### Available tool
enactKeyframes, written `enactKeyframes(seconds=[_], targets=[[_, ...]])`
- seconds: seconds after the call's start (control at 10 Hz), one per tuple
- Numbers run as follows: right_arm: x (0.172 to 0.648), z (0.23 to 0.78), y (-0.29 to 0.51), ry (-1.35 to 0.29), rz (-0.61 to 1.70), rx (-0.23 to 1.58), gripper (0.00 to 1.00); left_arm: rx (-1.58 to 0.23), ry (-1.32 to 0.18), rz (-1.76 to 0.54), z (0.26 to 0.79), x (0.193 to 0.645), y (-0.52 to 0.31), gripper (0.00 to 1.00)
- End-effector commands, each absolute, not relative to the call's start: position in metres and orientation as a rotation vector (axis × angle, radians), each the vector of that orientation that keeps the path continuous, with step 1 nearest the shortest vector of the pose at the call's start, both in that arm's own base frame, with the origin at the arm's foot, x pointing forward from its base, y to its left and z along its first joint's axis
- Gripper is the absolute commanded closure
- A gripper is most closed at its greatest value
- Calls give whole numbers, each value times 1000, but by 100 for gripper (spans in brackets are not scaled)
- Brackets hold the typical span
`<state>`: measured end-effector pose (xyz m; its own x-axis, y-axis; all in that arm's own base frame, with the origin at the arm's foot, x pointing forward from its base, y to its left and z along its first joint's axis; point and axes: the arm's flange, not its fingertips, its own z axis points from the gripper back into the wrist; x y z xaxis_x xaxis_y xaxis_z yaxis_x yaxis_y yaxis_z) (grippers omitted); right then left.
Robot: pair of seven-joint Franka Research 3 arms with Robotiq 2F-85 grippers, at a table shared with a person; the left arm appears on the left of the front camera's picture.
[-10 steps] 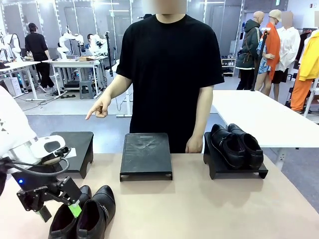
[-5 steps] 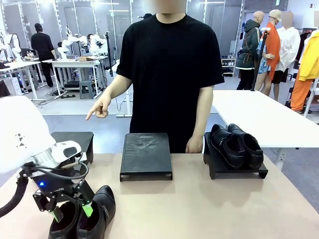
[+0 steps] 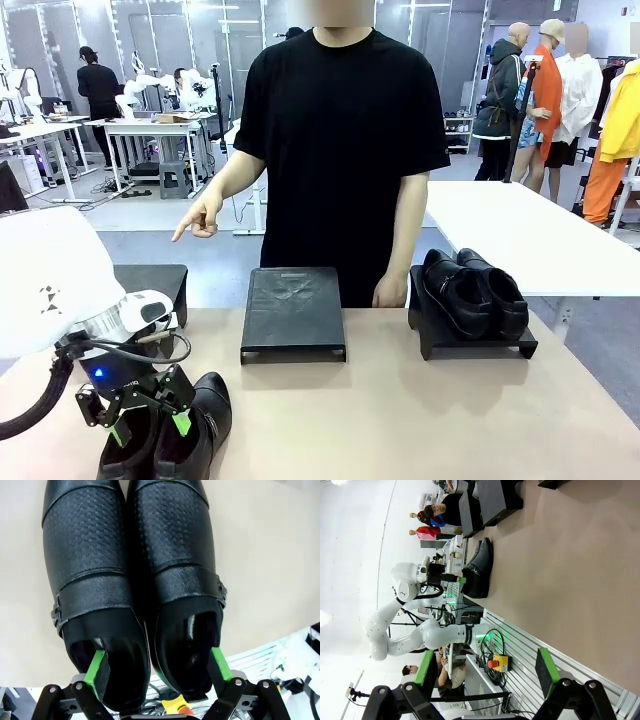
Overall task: Place the shoes on the stand as instructed by the person.
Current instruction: Pick up another pair of Shoes and place it on the Shoes Stand indicated by the person.
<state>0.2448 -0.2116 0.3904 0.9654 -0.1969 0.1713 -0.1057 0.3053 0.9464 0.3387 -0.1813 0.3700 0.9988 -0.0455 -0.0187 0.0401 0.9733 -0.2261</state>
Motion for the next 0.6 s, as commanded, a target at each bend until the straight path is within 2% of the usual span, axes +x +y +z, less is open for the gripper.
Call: enactKeyframes(seconds=[0.0,0.3,0.4,0.5], targets=[[242,391,-213,-284,-36,1262,0,-165,-4,-10,349,332,-185,0],[242,391,-213,-284,-36,1262,0,-98,-30,3,329,325,-189,0],[242,391,-213,-284,-36,1262,0,-74,-22,2,323,322,-191,25],[242,391,-213,-284,-36,1262,0,-42,-37,4,320,320,-194,59]])
